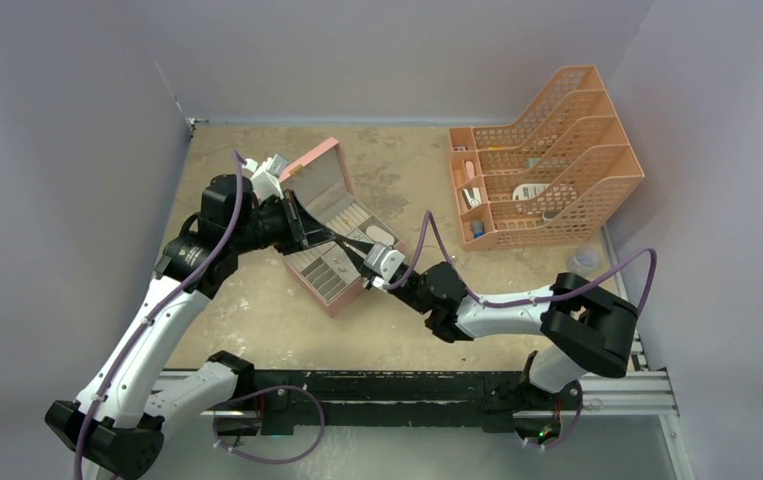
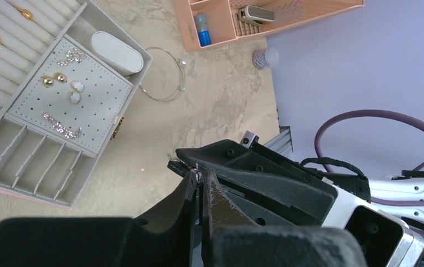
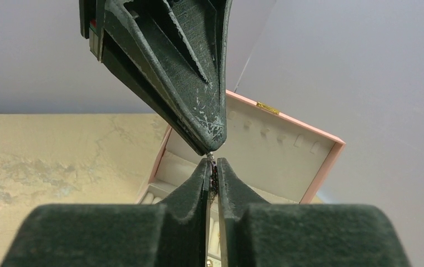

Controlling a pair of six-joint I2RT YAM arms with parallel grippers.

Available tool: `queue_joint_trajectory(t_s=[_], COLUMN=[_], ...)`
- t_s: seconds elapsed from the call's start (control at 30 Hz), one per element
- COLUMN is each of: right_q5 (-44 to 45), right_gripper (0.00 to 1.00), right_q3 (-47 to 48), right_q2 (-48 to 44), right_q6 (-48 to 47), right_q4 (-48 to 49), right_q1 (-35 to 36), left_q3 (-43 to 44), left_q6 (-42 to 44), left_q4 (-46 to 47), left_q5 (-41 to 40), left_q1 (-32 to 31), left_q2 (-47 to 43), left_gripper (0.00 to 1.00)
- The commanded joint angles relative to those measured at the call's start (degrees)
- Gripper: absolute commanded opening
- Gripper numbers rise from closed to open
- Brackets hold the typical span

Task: Organize the mixed jewelry
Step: Pick up the jewelry from the center of the board.

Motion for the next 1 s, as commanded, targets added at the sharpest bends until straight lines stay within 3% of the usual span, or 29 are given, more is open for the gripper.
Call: queue_joint_trajectory(t_s=[0.0,0.07,0.2,0.33,0.5,0.7,0.97], right_q5=[1.12,0.19,-4.97,-14.7,-24.82,-29.46,-42.04], right_gripper=[0.06,0.03,0.0,0.0,0.0,0.0,0.0], right_q3=[2.66,2.79,3.25,4.91,8.51,18.26,19.66], right_q2=[-1.06,-1.95,-5.79,-11.18,-17.77,-19.83,-23.64], right_q6=[-0.72,-0.39,2.82,9.47,22.78,34.51,43.7], right_q4=[1.79,0.23,-8.65,-21.46,-35.04,-54.28,-57.76], right_q1=[0.26,0.23,0.02,-2.57,-7.23,-9.55,-11.34], left_q3=[1.96,1.86,1.95,2.1,1.01,-1.48,-3.03], left_q6=[-0.25,-0.25,-0.38,0.36,2.49,5.3,6.93], left_q4=[1.1,1.01,1.32,2.77,5.75,11.12,17.8], left_q5=[-0.07,-0.33,-1.92,-4.76,-7.45,-7.47,2.14], left_q1=[0.24,0.26,0.24,0.24,0.24,0.24,0.24], left_q2=[-1.06,-1.14,-1.68,-2.81,-5.34,-9.19,-12.23], left_gripper=[0.0,0.0,0.26,0.4,0.43,0.45,0.48])
